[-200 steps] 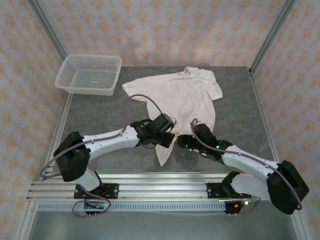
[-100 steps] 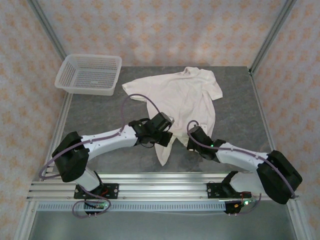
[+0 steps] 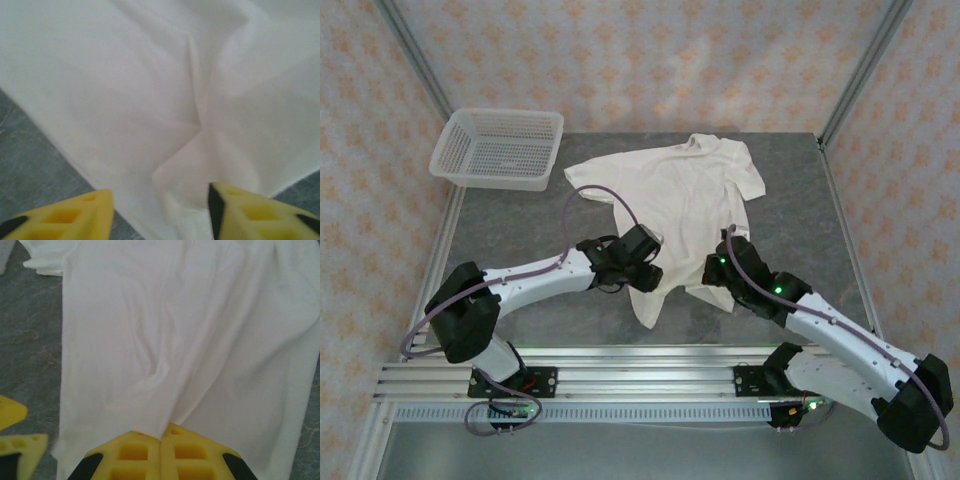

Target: Fold the inside-out t-shirt

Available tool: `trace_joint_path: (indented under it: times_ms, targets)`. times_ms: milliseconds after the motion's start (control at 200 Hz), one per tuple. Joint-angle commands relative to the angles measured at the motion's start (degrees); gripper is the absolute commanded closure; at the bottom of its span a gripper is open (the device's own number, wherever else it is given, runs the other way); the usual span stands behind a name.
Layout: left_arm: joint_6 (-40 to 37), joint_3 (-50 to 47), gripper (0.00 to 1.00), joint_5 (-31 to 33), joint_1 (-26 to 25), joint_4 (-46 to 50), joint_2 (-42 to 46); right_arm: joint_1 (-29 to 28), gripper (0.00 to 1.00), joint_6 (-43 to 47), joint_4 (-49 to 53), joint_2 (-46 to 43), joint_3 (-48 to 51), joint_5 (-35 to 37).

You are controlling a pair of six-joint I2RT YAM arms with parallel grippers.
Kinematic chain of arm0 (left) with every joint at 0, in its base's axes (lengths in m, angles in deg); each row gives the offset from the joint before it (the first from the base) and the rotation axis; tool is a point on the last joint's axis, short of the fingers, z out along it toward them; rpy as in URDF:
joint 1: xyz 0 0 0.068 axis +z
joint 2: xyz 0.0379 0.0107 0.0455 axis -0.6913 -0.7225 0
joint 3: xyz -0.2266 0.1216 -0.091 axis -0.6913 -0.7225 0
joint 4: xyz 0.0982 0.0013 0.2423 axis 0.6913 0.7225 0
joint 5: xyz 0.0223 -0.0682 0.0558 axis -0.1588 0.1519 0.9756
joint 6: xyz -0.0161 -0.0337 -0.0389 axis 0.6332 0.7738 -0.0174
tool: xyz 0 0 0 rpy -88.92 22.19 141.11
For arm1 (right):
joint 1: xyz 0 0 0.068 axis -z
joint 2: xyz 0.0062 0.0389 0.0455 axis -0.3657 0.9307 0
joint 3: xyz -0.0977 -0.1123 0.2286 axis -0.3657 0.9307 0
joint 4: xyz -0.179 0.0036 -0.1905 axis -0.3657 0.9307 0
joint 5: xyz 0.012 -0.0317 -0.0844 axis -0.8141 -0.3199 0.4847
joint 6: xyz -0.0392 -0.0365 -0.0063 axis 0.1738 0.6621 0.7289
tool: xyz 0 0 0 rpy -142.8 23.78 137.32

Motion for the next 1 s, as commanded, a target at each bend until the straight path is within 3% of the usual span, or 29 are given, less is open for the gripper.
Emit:
trace_joint_path:
  times_ms: [0,140,300,405,525,585,671,691,866,926,991]
  targets:
    - [-5.6,-2.0,0.38,-7.1,-0.6,-8.3,3.9,0.5,1.00,1.2,4.3,-0.3,-2.5,-2.1]
    - [-8.2,-0.9,0.31,-8.1,-2.3,-13.7,2.1,0.7,1.00,0.5,3.8,-0.2,-4.2,-2.9]
    - [-9.3,4.3,0.26,-16.9,-2.7,-16.7,-5.2,1.4,1.00,-1.7,7.1,-0.3,-7.1,-1.1]
    - [-8.5,7.5,0.26,-7.6,-3.8,-14.8,-10.2,1.9,1.00,-2.4,8.9,-1.0,-8.0,-0.4]
    - [-1.6,8.7,0.27,4.1,-2.3,-11.9,-12.9,3.3,1.00,-5.4,12.2,-3.4,-8.3,3.6]
    - [1.2,7.5,0.42,7.9,-1.7,-11.9,-12.1,4.5,1.00,-6.8,13.5,-5.0,-8.0,5.6]
    - [3.9,5.9,0.92,8.3,-0.5,-11.9,-8.6,6.0,1.00,-6.8,13.4,-7.1,-6.5,5.7]
    - [4.3,6.2,1.00,6.9,-0.1,-11.2,-7.9,6.1,1.00,-6.6,13.4,-7.4,-6.2,5.5]
    - [5.3,10.3,1.00,-4.2,0.9,-6.8,-4.5,6.1,0.94,-4.0,10.0,-8.1,-5.8,-2.3]
    - [5.5,10.7,1.00,-5.5,1.0,-5.8,-4.3,6.0,1.00,-3.5,8.0,-8.9,-5.6,-5.4]
    - [5.1,11.0,0.85,-6.2,0.9,-4.7,-4.8,5.9,1.00,-3.2,7.0,-9.8,-5.5,-5.9]
